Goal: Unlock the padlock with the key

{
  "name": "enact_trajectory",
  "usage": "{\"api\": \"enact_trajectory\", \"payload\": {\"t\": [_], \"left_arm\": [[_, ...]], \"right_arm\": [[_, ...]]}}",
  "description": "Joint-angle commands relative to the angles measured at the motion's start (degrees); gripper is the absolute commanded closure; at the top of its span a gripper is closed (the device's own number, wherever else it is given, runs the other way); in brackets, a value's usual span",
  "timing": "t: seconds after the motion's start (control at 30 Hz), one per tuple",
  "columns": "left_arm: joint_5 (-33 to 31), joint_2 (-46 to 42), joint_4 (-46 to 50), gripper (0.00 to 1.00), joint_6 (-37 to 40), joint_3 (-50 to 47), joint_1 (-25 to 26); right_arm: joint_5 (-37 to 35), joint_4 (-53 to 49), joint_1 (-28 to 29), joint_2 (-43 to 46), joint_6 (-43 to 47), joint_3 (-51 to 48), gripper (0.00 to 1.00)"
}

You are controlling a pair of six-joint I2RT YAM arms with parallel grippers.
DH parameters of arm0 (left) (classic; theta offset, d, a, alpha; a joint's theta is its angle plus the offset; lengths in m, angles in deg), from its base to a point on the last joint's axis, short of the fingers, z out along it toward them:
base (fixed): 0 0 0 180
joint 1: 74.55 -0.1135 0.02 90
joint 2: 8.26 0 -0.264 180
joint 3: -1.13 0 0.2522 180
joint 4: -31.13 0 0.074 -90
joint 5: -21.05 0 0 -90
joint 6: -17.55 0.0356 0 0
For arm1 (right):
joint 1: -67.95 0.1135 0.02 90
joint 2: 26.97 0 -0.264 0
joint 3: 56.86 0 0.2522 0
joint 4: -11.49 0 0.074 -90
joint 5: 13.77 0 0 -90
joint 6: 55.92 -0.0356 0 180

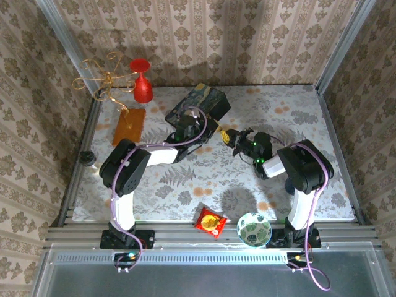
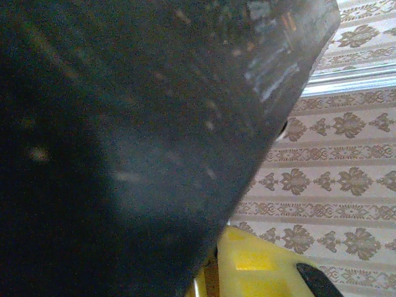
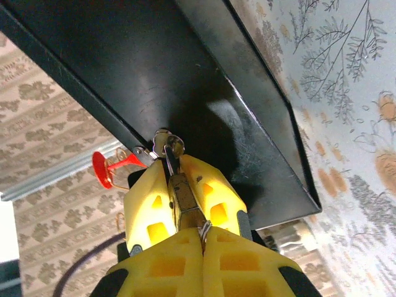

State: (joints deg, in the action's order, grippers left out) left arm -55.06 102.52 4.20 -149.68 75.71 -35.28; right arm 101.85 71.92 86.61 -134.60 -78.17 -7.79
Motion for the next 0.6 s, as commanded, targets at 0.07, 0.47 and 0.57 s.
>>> {"api": "enact_trajectory", "payload": {"t": [0.07,0.47,0.57], "left_arm": [[4.6,0.6,-7.9,1.0,-1.5,0.7,2.3],[4.3,0.1,-8.4,1.0,-0.9,-0.2,2.4],[4.4,0.3,-8.5,1.0,-1.2,-0.3,2.4]], "right_arm": [[-3.4,1.9,1.2,-0.8,-11.1,3.1,1.0],[-6.7,2.4,2.1,-2.0,-18.1,6.3,1.0],[-6.4,2.4,2.7,-2.7,-19.2,8.5,1.0]]}}
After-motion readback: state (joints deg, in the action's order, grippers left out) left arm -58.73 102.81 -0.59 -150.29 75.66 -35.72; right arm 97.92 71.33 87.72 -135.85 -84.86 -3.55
